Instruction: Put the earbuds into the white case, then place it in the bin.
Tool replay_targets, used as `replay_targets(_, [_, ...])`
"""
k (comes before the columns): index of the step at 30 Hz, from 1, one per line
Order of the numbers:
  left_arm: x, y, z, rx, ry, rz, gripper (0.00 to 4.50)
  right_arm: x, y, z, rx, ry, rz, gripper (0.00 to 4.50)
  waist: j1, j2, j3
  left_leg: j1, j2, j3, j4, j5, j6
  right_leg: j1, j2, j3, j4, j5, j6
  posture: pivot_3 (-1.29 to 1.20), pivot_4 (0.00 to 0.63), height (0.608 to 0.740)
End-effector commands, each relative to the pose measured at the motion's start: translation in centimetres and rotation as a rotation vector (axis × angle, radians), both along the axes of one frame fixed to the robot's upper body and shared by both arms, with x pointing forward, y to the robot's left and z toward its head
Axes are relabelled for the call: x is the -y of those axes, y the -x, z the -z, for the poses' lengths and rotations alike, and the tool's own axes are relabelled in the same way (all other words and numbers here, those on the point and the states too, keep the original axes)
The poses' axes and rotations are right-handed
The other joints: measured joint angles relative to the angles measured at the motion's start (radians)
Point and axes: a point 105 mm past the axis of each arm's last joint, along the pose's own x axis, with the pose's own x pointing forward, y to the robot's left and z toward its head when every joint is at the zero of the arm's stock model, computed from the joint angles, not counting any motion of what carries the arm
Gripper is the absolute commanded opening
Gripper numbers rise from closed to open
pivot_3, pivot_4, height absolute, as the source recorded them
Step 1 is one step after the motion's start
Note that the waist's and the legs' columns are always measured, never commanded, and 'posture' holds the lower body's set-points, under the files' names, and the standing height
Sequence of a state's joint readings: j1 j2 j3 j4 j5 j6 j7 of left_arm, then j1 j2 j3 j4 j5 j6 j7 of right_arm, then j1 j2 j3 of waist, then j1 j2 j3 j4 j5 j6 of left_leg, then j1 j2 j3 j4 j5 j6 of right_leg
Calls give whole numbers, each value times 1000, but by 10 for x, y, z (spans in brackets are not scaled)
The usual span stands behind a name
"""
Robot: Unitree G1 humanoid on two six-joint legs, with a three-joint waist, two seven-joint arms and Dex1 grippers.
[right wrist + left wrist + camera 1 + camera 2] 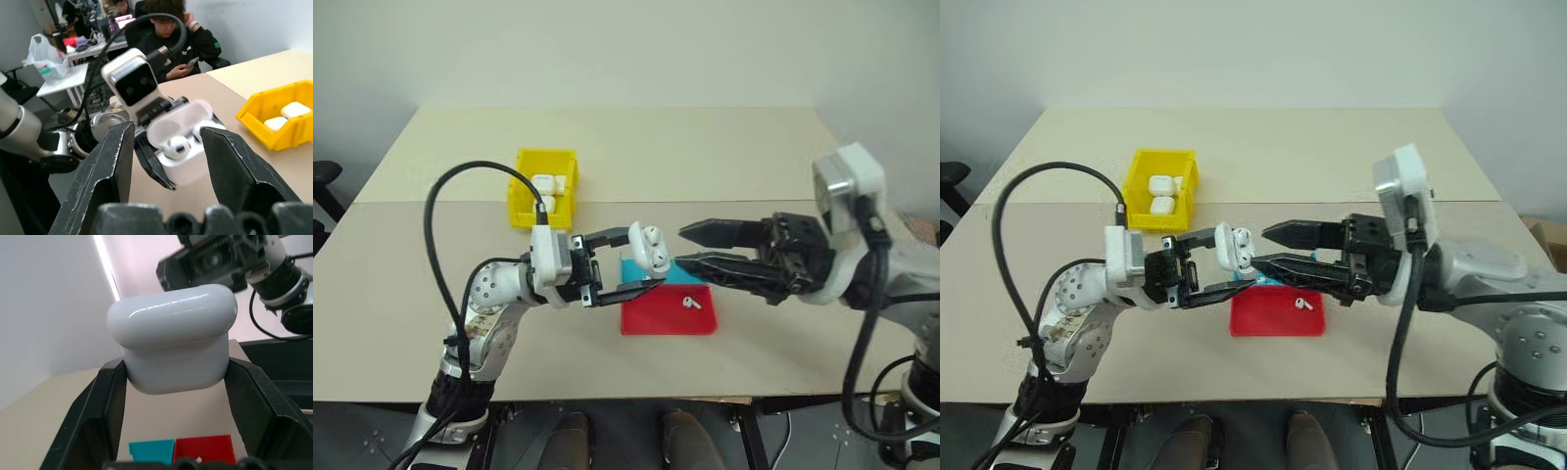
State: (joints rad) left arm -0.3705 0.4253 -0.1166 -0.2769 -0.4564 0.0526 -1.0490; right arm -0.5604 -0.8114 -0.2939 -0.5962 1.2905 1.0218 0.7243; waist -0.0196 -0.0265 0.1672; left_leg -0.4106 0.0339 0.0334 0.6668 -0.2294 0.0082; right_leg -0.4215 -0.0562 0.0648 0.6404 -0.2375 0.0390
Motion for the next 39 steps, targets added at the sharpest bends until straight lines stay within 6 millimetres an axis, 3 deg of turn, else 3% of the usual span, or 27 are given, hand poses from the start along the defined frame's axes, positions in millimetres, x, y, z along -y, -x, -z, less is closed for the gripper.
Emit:
replay_targets(1, [12,-6,-3,59,-34,7,2743,-2,-1,-17,120,57,-24,2283,1,0,0,0,0,0,0,0,0,0,0,0,0,0,0,0,150,740])
replay_targets(8, [34,-23,3,120,-161,-22,2743,-20,-24,-18,253,275,17,38,2,0,0,-2,0,0,0,0,0,-2,0,0,0,0,0,0,150,740])
replay_targets(18, [41,-23,-4,157,-155,-21,2743,-32,-36,7,344,452,25,12,6,0,0,-6,0,0,0,0,0,-4,-1,-1,-2,0,1,0,150,740])
replay_targets(24, [35,-18,-15,145,-59,-8,2743,-28,-43,17,364,514,59,12,5,0,0,-5,0,0,1,0,0,-4,-1,-1,0,0,1,0,150,740])
replay_targets(29, [31,-17,-12,142,-44,-18,2743,-17,-47,18,378,547,93,12,5,0,0,-5,0,0,2,0,0,-3,-1,-1,0,0,0,0,150,740])
replay_targets(33, [31,-18,-10,144,-38,-27,2743,-16,-43,9,390,495,83,12,6,0,0,-5,0,0,2,0,0,-3,-1,-1,0,0,1,0,150,740])
replay_targets(39, [22,-28,-17,140,52,-110,2743,-14,-33,-33,450,257,109,12,6,0,0,-5,0,-1,2,0,0,-3,-1,-1,1,1,1,0,150,740])
